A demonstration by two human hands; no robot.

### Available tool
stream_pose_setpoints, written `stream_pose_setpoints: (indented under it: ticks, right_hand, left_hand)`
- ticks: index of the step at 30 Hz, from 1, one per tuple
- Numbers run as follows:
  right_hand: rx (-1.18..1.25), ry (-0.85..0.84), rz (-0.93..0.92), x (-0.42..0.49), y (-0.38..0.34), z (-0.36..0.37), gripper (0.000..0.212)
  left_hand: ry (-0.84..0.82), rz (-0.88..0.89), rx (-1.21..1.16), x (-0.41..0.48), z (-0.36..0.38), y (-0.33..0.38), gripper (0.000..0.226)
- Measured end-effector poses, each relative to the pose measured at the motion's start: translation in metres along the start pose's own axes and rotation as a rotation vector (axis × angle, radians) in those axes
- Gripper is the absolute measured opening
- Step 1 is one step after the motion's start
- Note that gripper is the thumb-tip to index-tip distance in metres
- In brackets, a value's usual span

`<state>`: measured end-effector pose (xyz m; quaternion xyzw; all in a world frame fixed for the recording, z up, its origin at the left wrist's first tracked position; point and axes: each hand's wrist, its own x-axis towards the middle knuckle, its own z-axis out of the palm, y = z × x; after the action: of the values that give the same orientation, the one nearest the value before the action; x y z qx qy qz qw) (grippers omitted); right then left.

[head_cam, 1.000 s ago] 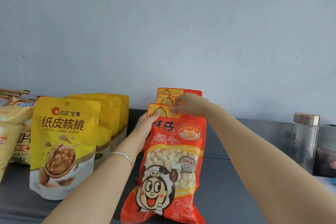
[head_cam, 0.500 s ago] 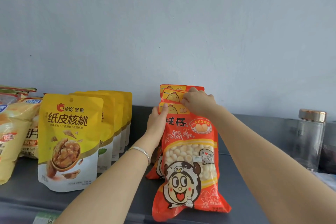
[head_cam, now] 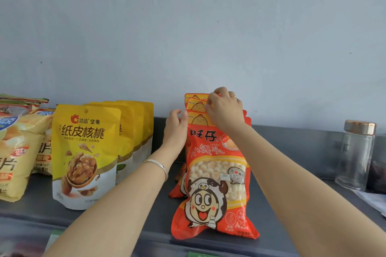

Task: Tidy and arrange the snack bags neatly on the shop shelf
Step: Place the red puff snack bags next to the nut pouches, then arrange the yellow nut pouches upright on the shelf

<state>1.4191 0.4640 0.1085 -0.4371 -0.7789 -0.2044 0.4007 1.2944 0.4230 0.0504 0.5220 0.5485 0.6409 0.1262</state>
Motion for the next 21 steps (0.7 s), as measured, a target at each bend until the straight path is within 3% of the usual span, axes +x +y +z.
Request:
stream_pose_setpoints:
  ticks: [4, 7, 11, 17, 21]
  right_hand:
    - [0.082, 0.097, -0.177, 0.0, -0.031, 0.008, 0.025]
    - [0.181, 0.117, -0.249, 0.001, -0.054, 0.011, 0.024]
    - [0.305, 0.021, -0.268, 0.002, -0.092, 0.008, 0.028]
    - [0.466, -0.067, -0.226, 0.017, -0.149, -0.001, 0.03]
    - [0.531, -0.134, -0.185, 0.03, -0.186, -0.005, 0.033]
  left_hand:
    - [0.214, 0.214, 0.226, -0.009, -0.026, 0.016, 0.04]
    - [0.259, 0.364, 0.316, -0.015, -0.052, 0.032, 0.033]
    - [0.288, 0.5, 0.462, -0.016, -0.093, 0.052, 0.025]
    - [0.308, 0.506, 0.556, 0.003, -0.174, 0.062, 0.019]
    - [0.266, 0.374, 0.347, 0.03, -0.233, 0.037, 0.015]
